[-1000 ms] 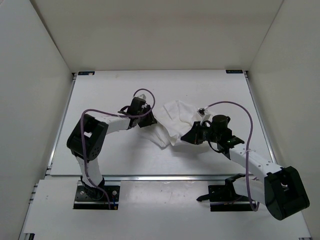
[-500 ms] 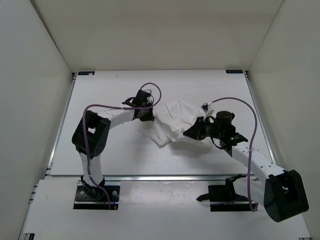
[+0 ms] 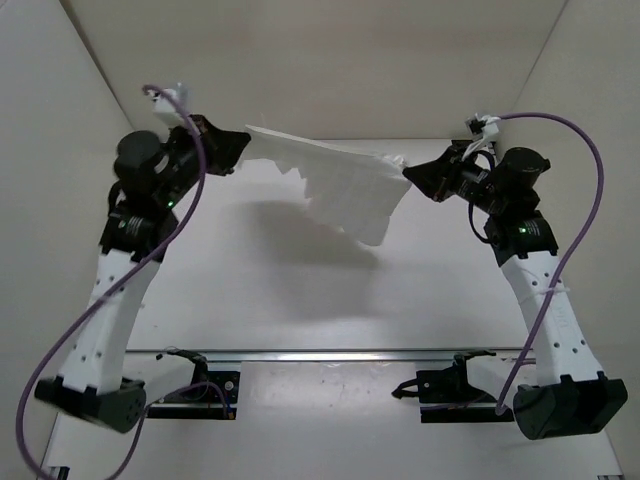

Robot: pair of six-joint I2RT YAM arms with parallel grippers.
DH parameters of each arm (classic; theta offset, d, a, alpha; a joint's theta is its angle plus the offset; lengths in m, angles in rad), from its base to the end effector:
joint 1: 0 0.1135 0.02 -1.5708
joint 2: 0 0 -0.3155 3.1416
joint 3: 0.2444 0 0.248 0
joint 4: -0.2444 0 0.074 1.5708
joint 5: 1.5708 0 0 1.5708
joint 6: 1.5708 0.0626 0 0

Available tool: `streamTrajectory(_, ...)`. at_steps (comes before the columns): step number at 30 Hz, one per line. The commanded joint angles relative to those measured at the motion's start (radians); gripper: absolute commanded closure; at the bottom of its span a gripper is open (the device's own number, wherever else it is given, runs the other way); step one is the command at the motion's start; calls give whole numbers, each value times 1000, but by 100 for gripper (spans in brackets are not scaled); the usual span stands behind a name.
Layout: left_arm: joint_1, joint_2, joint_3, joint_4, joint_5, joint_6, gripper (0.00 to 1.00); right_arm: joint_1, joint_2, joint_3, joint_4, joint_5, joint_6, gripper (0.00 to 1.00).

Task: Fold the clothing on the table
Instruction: Flatten the skirt out

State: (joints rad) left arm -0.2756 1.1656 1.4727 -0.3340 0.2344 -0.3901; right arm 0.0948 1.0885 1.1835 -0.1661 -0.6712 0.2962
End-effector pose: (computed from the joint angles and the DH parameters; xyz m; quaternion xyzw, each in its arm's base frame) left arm 0.2286 -0.0798 0.5298 0.0407 0.7151 -0.3055 0.6273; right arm 0.2255 0.0605 0.4668 -0.1538 0.7100 0.3614 0.5844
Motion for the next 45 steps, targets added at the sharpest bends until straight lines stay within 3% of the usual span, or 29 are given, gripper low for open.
streamTrajectory(1,44,-93,-25,-66,56,33,100,-23,-59,83,-133,-1,-52,99)
streamTrajectory(9,71,-87,-116,-44,69,47,100,-4,33,199,-176,-8,-75,100)
streamTrajectory(16,95,139,-181,82,124,42,100,52,289,264,-109,-13,-74,100)
streamTrajectory(20,121,300,-19,95,146,39,100,56,477,468,-128,-10,-75,100)
streamTrajectory(24,148,440,275,7,195,39,100,43,689,872,-289,7,-121,100)
streamTrajectory(26,153,471,346,0,186,42,100,33,789,1046,-334,5,-124,100)
streamTrajectory(28,156,482,362,-7,177,40,100,7,815,1061,-317,-15,-111,100)
streamTrajectory(32,135,424,201,42,155,59,100,12,779,914,-314,-48,-168,100)
streamTrajectory(35,107,321,-33,105,128,65,100,68,627,507,-189,25,-212,100)
streamTrajectory(39,33,125,-441,138,100,8,96,112,347,31,-21,52,-113,96)
streamTrajectory(41,30,5,-659,142,97,-57,55,175,213,-211,-22,103,-86,69)
streamTrajectory(44,55,-223,-839,100,123,-142,45,255,14,-397,-90,248,-56,40)
streamTrajectory(45,53,-251,-860,70,117,-147,45,250,-42,-436,-111,272,-28,36)
